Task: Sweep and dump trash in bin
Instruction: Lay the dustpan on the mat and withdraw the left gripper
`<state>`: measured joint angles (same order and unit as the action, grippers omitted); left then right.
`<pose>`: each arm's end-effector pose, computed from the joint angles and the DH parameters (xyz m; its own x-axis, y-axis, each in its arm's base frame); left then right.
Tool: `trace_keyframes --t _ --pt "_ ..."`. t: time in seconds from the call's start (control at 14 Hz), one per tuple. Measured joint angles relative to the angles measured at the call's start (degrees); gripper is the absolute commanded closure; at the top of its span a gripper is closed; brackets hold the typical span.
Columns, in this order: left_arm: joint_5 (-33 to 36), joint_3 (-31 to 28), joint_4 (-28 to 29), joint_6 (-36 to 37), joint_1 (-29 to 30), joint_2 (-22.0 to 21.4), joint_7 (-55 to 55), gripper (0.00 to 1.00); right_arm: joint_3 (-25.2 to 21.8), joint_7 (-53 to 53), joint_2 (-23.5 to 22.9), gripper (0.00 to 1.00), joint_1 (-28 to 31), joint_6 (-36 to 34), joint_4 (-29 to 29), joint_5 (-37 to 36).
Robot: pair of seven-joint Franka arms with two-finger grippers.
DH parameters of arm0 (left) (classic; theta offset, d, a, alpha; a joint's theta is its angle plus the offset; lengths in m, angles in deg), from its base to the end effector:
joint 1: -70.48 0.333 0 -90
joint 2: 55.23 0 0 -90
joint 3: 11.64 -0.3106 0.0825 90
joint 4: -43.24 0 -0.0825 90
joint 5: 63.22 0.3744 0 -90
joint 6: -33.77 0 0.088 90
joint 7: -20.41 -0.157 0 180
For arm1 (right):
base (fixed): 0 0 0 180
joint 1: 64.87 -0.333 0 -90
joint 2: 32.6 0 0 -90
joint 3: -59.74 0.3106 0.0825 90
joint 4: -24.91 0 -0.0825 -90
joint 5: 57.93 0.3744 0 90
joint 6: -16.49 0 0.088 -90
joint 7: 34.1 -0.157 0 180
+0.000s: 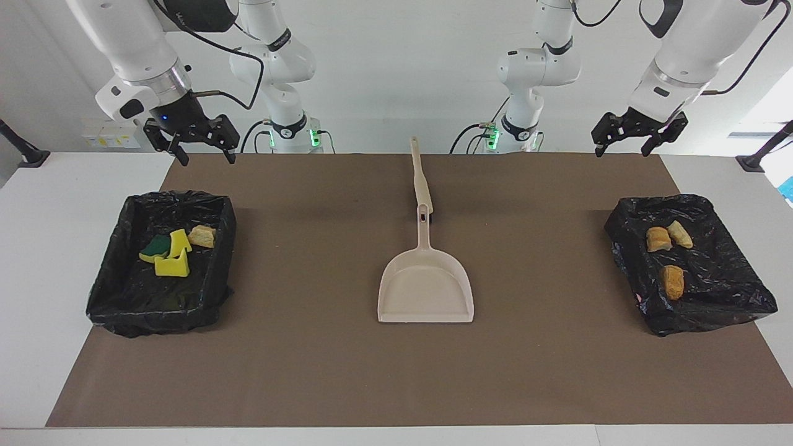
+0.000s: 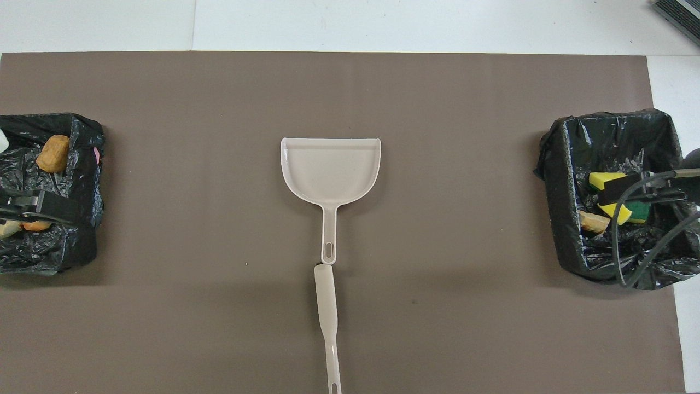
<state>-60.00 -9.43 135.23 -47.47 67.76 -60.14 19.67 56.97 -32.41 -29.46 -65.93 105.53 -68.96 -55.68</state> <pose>0.4958 -0.0340 0.5861 0.9907 -0.0893 -0.1023 -0.0956 -0.9937 -0.0581 0.5241 -0.0100 0.5660 0.9996 0.0004 -0.0283 -0.0008 -0.9991 -0.0428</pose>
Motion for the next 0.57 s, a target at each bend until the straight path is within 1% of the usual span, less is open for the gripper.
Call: trace_keyframes --t 0.29,0.57 --pt "-3.7 -0.9 -0.5 0.4 0.1 -1.2 0.6 0.00 0.0 0.0 0.0 0.00 0.0 0.0 0.0 0.0" --pt "-4.6 -1.4 -0.5 -0.3 0.1 -1.4 0.6 0.00 0.0 0.0 0.0 0.00 0.0 0.0 0.0 0.0"
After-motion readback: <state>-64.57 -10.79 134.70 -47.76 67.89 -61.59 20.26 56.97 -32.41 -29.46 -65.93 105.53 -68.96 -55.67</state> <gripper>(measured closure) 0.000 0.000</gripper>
